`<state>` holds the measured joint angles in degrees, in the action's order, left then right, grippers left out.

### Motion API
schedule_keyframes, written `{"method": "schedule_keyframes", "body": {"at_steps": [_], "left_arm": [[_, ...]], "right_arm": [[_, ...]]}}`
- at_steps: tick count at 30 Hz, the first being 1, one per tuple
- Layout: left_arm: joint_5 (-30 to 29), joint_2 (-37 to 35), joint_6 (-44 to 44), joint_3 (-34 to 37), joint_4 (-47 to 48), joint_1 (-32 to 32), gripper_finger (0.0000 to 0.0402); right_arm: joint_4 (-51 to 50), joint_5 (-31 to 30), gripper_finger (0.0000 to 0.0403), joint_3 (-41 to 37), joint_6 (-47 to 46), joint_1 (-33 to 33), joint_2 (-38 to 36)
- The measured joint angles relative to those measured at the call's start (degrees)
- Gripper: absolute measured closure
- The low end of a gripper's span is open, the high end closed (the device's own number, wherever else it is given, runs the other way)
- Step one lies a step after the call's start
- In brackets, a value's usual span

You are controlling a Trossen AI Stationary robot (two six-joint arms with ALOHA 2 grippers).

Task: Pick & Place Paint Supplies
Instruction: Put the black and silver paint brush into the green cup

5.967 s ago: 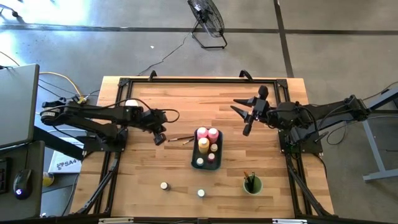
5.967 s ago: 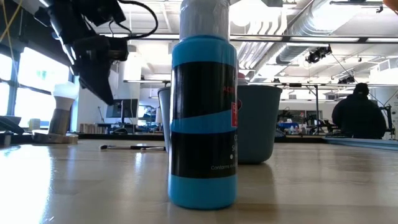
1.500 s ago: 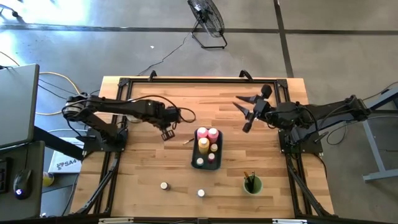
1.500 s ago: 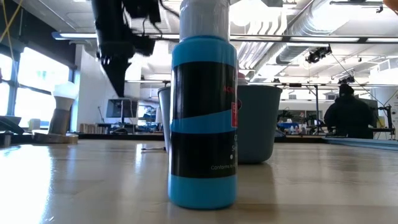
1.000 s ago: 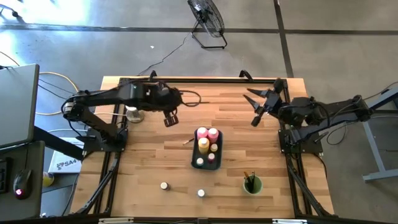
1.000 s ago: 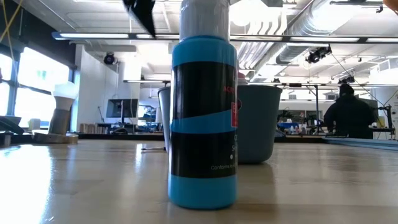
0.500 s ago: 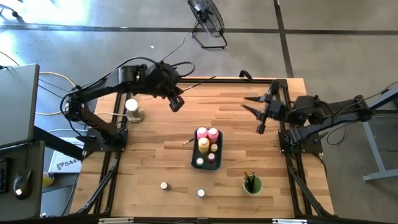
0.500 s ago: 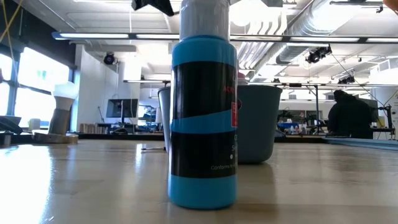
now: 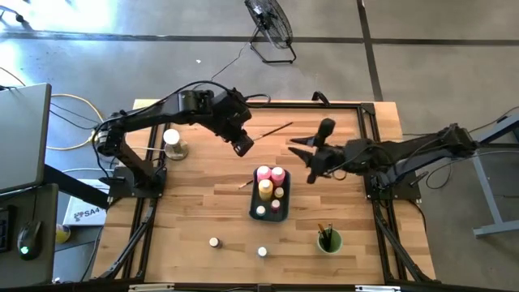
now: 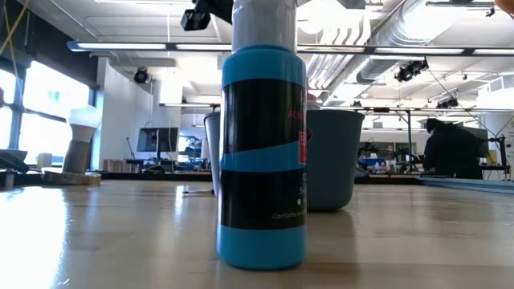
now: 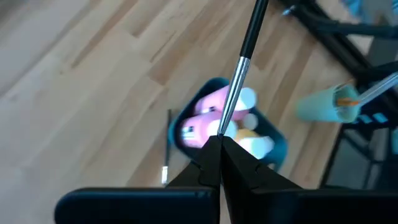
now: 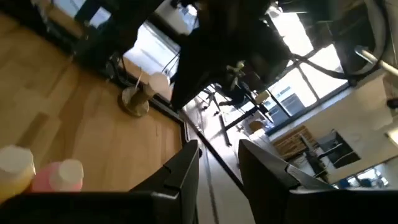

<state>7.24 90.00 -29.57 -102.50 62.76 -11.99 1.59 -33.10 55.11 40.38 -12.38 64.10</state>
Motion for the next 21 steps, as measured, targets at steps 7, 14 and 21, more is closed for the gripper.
{"method": "schedule_keyframes", "body": {"at_steps": [7, 14, 21], "left_arm": [[4.7, 0.0, -6.1, 0.0, -0.3, 0.0, 0.0401], [5.8, 0.0, -7.2, 0.0, -0.3, 0.0, 0.0401], [6.0, 0.0, -8.0, 0.0, -0.3, 0.0, 0.0401]], "right_arm": [[1.0, -0.8, 0.0295, 0.0, 12.2, 0.0, 6.1], [10.3, -6.5, 0.0295, 0.0, 25.1, 0.0, 11.1], [18.5, -7.4, 0.0295, 0.0, 32.8, -0.1, 11.9]]}}
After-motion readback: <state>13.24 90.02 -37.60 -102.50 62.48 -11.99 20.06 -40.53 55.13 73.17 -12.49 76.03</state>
